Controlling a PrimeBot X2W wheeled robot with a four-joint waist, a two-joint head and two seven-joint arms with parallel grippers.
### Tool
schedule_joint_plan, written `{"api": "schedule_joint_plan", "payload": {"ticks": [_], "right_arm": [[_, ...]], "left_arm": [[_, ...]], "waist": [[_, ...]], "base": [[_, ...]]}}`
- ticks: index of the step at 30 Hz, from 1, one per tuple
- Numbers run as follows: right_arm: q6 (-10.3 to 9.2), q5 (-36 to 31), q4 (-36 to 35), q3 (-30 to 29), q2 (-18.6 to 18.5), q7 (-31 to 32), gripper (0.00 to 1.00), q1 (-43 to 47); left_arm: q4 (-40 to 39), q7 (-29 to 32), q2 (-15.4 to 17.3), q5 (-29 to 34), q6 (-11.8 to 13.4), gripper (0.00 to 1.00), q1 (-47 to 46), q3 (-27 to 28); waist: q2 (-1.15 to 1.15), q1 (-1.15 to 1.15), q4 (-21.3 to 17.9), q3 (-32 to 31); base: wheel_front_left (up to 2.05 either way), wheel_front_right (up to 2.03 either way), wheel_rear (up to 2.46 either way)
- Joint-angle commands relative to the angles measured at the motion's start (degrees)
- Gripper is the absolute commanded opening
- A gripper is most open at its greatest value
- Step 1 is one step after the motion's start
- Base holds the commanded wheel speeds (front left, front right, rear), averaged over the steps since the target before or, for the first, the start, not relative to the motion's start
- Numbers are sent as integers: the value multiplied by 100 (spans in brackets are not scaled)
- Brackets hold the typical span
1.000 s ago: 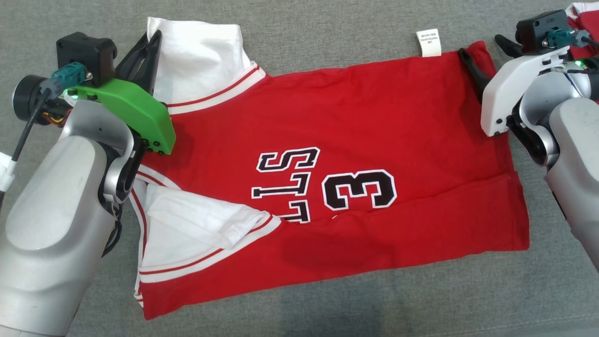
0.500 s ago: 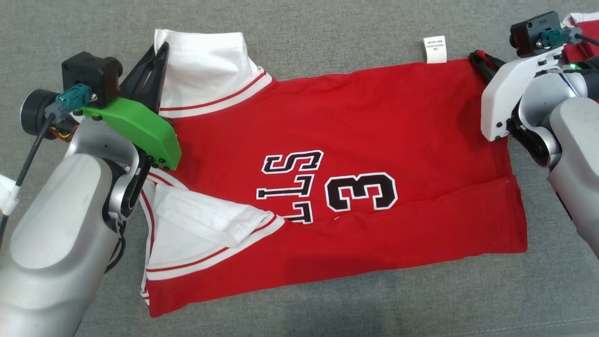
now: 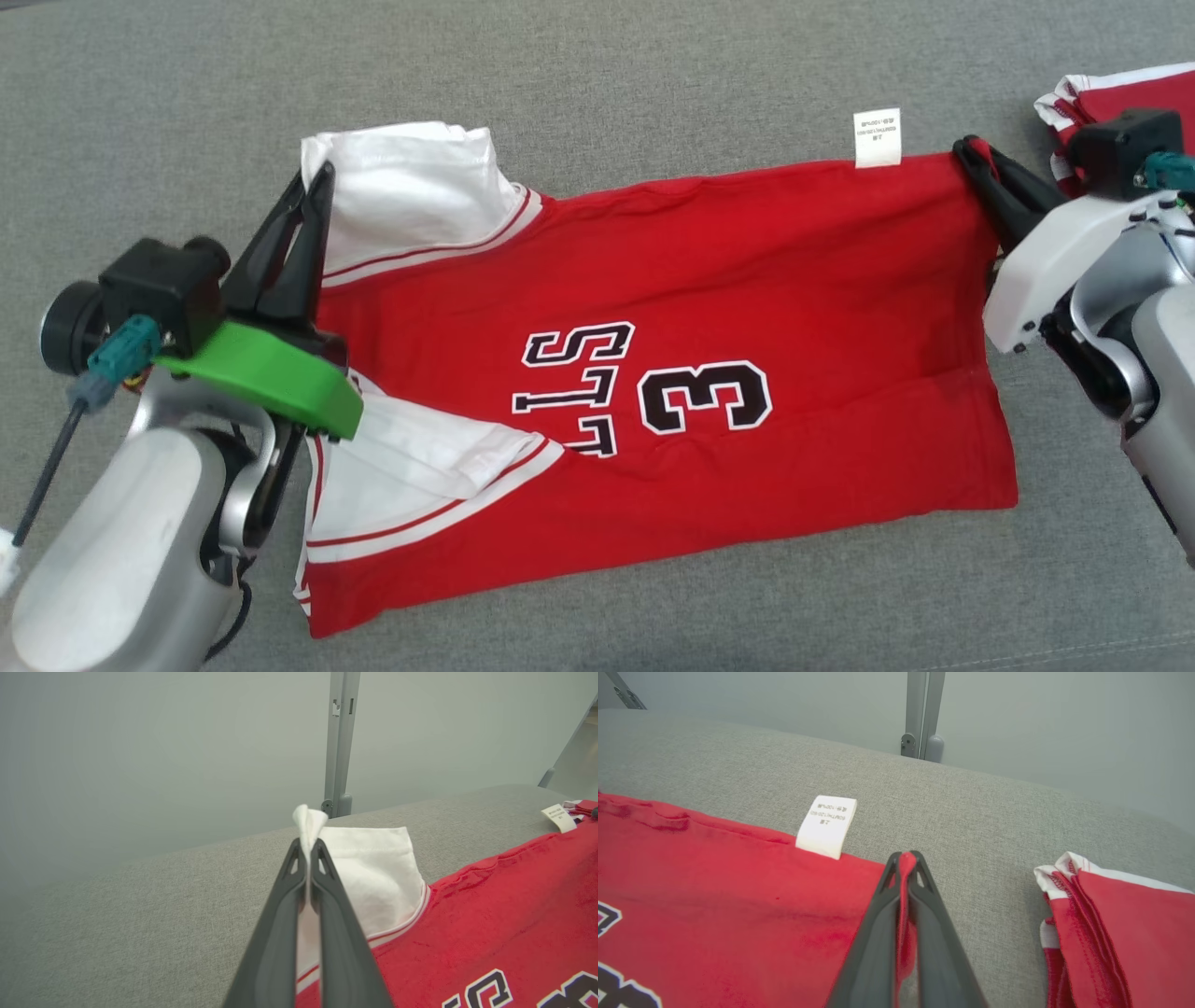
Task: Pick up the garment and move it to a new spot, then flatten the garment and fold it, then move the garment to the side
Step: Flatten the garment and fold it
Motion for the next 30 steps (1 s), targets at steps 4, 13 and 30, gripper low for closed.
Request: {"api": "schedule_joint_plan", "payload": {"ticks": [4,13,30], "right_arm": [[-4,-87,-572,-359,45,-68,0,777],[-3,-311,-1535,-1285,392,105,0,2350],[-3,-637,-1794,-2035,1168,51,100,3613]], "left_arm": [[-572,-170,175,-97,252,0,800,58],[-1512,-395,202,-294,786,0,2331,59],[-1038,-503,-240,-845,636,100,3267,-341]], "waist": [[0,0,4,-276],[0,0,103,-529],[0,0,172,-663]], "base": [[0,0,0],[0,0,0],[0,0,0]]}}
